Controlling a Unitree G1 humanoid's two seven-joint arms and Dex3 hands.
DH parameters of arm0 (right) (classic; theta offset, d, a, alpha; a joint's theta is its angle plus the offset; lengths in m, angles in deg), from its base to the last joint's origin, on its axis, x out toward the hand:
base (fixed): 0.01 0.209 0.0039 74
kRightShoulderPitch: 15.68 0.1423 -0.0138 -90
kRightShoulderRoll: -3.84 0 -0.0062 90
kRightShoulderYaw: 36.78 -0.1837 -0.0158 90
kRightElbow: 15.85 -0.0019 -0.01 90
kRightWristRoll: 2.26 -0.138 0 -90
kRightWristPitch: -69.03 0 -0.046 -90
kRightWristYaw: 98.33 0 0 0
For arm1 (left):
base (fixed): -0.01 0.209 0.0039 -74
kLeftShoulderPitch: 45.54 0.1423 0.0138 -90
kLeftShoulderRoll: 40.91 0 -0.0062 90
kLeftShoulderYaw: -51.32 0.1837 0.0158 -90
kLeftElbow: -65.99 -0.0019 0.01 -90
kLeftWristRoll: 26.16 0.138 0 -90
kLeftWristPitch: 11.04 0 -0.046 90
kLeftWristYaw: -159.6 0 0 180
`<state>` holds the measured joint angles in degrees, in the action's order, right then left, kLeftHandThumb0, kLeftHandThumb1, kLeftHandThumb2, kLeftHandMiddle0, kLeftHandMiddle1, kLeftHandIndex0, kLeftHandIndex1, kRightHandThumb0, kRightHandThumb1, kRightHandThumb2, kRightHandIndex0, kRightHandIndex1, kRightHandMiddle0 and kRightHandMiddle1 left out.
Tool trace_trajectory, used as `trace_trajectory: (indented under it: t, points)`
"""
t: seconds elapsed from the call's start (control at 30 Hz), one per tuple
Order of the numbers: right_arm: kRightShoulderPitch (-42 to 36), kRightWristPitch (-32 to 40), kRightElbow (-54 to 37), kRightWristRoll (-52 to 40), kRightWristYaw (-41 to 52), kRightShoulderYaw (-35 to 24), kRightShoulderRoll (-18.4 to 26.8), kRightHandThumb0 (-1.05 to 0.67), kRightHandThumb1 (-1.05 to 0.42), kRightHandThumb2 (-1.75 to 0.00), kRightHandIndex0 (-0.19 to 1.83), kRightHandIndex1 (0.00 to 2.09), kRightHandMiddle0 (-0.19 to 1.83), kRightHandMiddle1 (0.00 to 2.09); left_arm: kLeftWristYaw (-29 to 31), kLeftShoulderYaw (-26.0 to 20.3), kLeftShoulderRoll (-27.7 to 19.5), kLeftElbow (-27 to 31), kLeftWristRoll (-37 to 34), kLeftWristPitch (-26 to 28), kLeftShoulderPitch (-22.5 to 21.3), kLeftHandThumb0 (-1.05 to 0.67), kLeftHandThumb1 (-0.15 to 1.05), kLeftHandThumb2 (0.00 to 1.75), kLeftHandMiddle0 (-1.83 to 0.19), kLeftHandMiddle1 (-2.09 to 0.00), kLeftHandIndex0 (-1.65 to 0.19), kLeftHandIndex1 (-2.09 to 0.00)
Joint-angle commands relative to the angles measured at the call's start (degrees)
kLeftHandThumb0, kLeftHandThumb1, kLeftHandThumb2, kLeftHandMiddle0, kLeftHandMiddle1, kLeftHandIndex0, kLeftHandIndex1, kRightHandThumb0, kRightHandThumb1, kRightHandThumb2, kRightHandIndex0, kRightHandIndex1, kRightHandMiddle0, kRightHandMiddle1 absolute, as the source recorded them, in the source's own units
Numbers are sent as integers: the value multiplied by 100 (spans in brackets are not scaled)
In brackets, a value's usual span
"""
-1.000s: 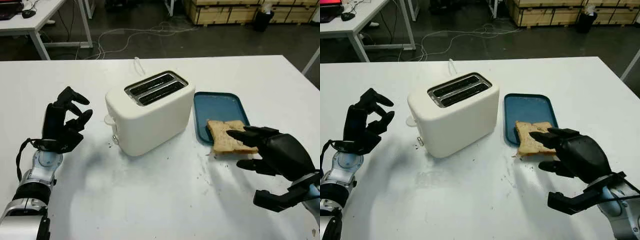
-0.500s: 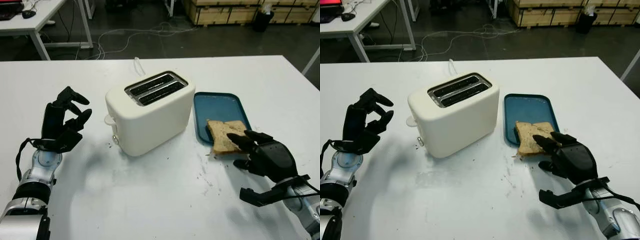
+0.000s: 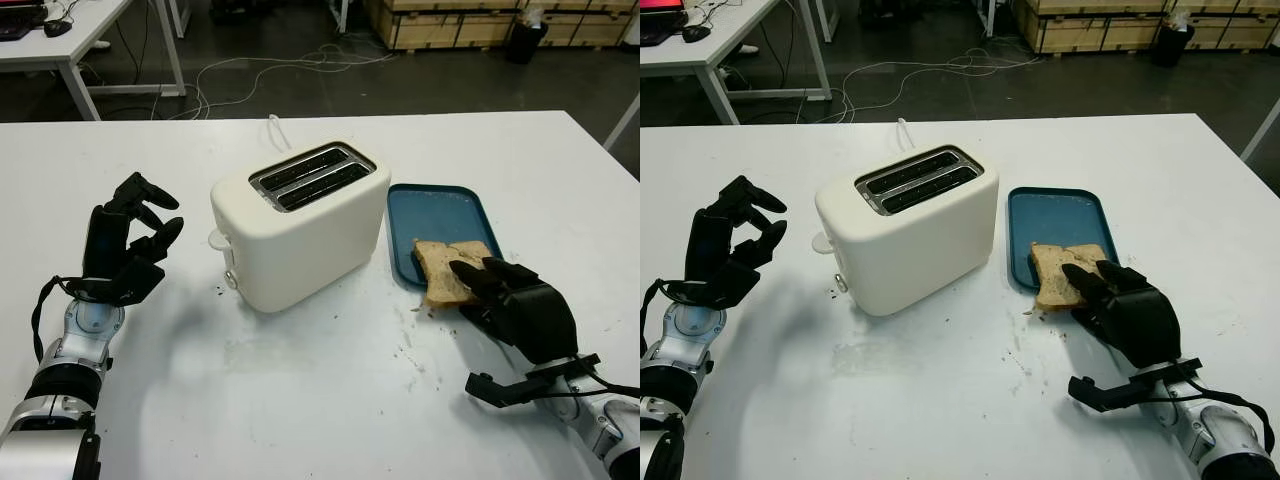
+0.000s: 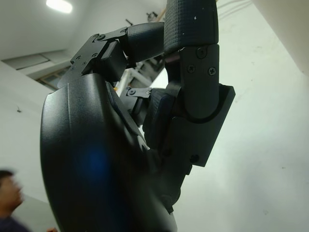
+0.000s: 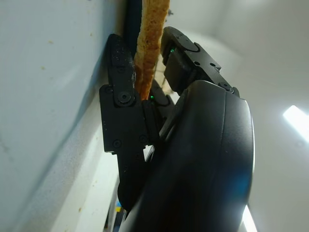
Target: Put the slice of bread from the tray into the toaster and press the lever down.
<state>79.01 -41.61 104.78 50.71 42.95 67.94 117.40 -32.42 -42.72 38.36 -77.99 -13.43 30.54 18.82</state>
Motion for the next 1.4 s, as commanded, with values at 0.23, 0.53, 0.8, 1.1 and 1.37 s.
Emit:
trace_trajectory:
  t: [0.23,0.53,0.8,1.1,1.37]
  points:
    - [177,168,56,321,-197,384,201,-37,-92,-13,98,25,90,13,-52,-14,-13,3,11,-103,-17,-105,92,47,-56,-174,-47,-150]
    - [209,183,-18,286,-430,432,256,-48,-92,-29,89,174,67,150,-37,-14,-1,31,-2,-164,-11,-105,92,47,-55,-173,-46,-148]
    - [180,19,-351,-95,-407,140,266,-50,-92,-40,91,175,58,174,38,-7,29,59,-45,-185,-8,-105,92,46,-56,-173,-48,-147]
    - [400,-882,-298,-1451,653,-444,227,-51,-92,-36,86,175,54,175,58,9,63,20,-32,-237,-37,-105,92,45,-56,-169,-49,-143]
    - [524,-952,-372,-2760,2680,-726,149,-53,-92,-48,84,170,75,118,78,-4,85,44,-23,-193,-34,-105,92,45,-57,-168,-50,-142]
